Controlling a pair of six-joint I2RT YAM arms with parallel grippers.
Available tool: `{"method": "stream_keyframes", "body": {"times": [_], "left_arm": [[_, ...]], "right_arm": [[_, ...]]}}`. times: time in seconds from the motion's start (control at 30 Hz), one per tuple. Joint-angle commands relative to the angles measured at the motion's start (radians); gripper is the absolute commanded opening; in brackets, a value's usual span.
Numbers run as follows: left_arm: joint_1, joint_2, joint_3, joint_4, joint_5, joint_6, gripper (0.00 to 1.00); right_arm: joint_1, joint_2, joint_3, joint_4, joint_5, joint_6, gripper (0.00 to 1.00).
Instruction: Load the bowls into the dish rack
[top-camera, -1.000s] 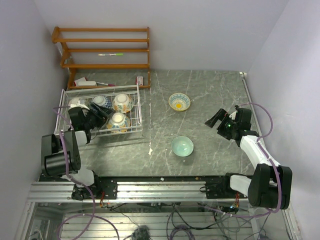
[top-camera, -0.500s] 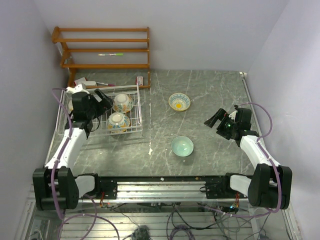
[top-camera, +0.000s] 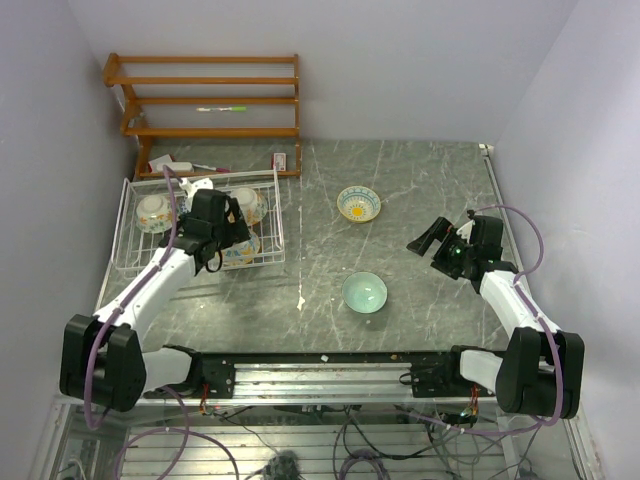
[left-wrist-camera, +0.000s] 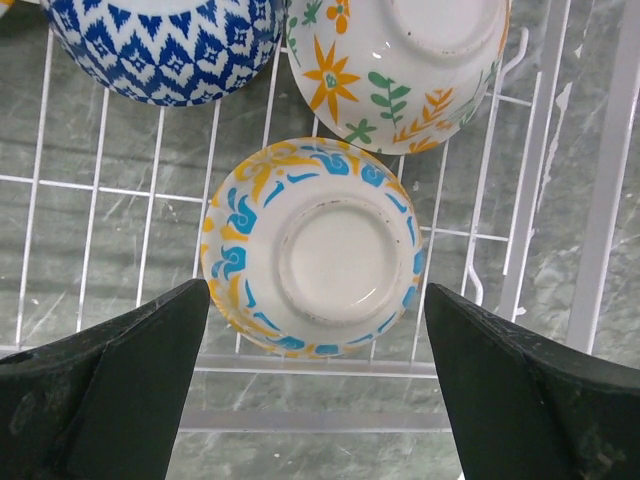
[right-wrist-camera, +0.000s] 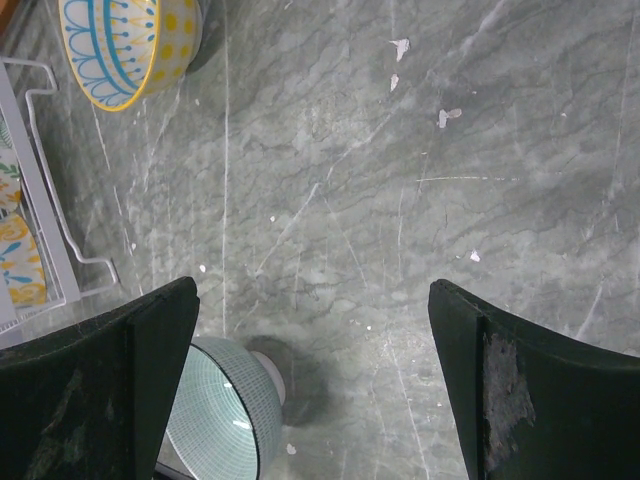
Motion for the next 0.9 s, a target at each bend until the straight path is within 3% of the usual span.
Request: {"method": "stream_keyframes", "body": {"times": [0.0,0.43,0.67,0.8,0.87], "left_arm": [[-0.050,0.009,0.050,-0.032,-0.119,0.021,0.99],[-0.109,0.137,0.120,-0.023,-0.197,0.026,0.99],[-0.111,0.178,0.120,0.002,-0.185,0.026,0.92],[-0.111,0.191,0.119,0.007,-0.193,0.026,0.78],[-0.111,0.197,0.118,0.007,-0.198,0.026,0.76]], "right_arm": [[-0.004,-0.012,-0.010,0.005,-0.008,-0.007,0.99],[-0.005,-0.015,-0.016,0.000,0.003,-0.016,0.99],[-0.004,-0.009,-0.023,0.012,0.000,-0.014,0.99],[-0.004,-0.010,-0.025,0.011,0.000,-0.014,0.99],[-0.005,-0.010,-0.026,0.012,0.002,-0.015,0.99]]}}
